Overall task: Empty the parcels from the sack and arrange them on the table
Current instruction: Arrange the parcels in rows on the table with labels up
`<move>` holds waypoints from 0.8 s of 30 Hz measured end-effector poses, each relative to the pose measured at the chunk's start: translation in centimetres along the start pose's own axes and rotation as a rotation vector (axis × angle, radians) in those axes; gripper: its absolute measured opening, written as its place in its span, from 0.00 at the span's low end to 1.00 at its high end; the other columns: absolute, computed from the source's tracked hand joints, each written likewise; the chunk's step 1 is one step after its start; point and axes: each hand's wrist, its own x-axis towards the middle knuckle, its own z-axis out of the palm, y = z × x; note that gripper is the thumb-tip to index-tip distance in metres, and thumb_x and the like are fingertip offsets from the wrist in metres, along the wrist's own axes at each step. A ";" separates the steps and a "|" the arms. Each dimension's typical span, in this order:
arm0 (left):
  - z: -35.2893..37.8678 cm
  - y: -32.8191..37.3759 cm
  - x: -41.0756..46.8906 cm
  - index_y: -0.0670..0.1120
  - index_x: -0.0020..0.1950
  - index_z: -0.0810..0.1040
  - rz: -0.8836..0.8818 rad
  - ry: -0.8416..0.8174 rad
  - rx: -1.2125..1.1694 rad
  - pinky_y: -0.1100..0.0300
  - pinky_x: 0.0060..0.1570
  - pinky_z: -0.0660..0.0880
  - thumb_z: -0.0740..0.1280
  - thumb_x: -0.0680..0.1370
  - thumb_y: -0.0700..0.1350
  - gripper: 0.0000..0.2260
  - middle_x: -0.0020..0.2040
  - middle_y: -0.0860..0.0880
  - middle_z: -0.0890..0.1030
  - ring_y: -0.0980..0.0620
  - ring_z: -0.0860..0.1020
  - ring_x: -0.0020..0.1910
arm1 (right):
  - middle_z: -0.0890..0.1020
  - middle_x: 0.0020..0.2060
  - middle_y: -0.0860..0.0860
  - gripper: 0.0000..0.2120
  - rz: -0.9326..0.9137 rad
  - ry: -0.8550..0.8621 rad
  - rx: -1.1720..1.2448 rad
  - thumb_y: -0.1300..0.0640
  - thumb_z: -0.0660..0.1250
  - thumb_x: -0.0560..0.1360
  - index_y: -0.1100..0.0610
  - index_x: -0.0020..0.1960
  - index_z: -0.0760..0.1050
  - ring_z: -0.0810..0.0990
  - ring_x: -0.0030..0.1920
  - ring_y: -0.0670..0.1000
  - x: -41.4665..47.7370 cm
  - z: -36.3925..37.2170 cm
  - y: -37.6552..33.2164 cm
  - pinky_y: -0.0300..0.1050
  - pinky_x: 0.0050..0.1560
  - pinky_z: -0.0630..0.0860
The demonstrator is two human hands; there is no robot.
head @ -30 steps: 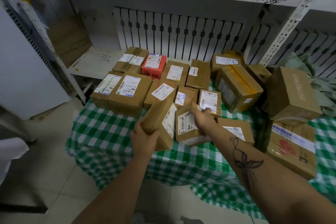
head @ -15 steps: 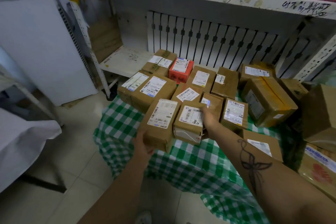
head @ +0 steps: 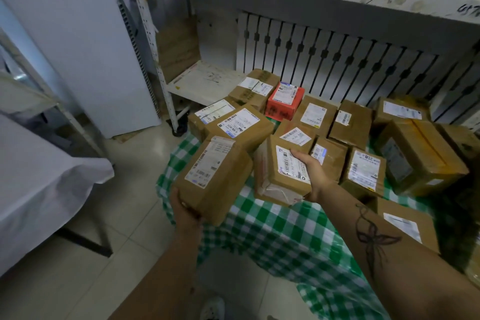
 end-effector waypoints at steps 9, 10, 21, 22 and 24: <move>-0.9 2.2 2.5 0.45 0.67 0.69 0.175 0.151 0.166 0.50 0.58 0.74 0.52 0.81 0.55 0.20 0.63 0.45 0.76 0.46 0.76 0.60 | 0.85 0.40 0.54 0.13 0.095 -0.021 -0.215 0.47 0.63 0.76 0.56 0.46 0.79 0.82 0.41 0.54 1.2 6.2 1.4 0.46 0.48 0.75; -0.9 2.5 2.9 0.44 0.70 0.66 0.165 0.152 0.182 0.52 0.58 0.73 0.53 0.81 0.55 0.22 0.64 0.45 0.74 0.47 0.75 0.59 | 0.84 0.43 0.55 0.13 0.100 -0.018 -0.237 0.46 0.64 0.75 0.55 0.47 0.79 0.81 0.44 0.55 1.4 7.1 1.7 0.47 0.50 0.76; -1.7 5.4 6.3 0.42 0.70 0.60 0.112 0.177 0.340 0.50 0.60 0.70 0.57 0.80 0.52 0.23 0.59 0.45 0.70 0.45 0.72 0.58 | 0.78 0.43 0.58 0.11 0.226 0.004 -0.423 0.49 0.63 0.75 0.57 0.46 0.73 0.77 0.49 0.61 3.9 12.7 2.7 0.64 0.66 0.66; -1.9 5.8 6.6 0.42 0.70 0.61 0.113 0.170 0.348 0.50 0.60 0.70 0.57 0.80 0.53 0.23 0.58 0.45 0.70 0.46 0.72 0.57 | 0.78 0.42 0.58 0.11 0.243 0.001 -0.443 0.49 0.63 0.75 0.58 0.47 0.73 0.77 0.48 0.61 4.2 13.0 2.8 0.63 0.66 0.67; -2.6 6.3 8.0 0.45 0.70 0.64 0.087 0.121 0.359 0.47 0.61 0.71 0.59 0.76 0.59 0.27 0.60 0.45 0.74 0.46 0.74 0.56 | 0.79 0.41 0.57 0.09 0.253 -0.004 -0.443 0.51 0.62 0.77 0.57 0.46 0.73 0.78 0.43 0.58 4.6 13.7 3.1 0.58 0.63 0.72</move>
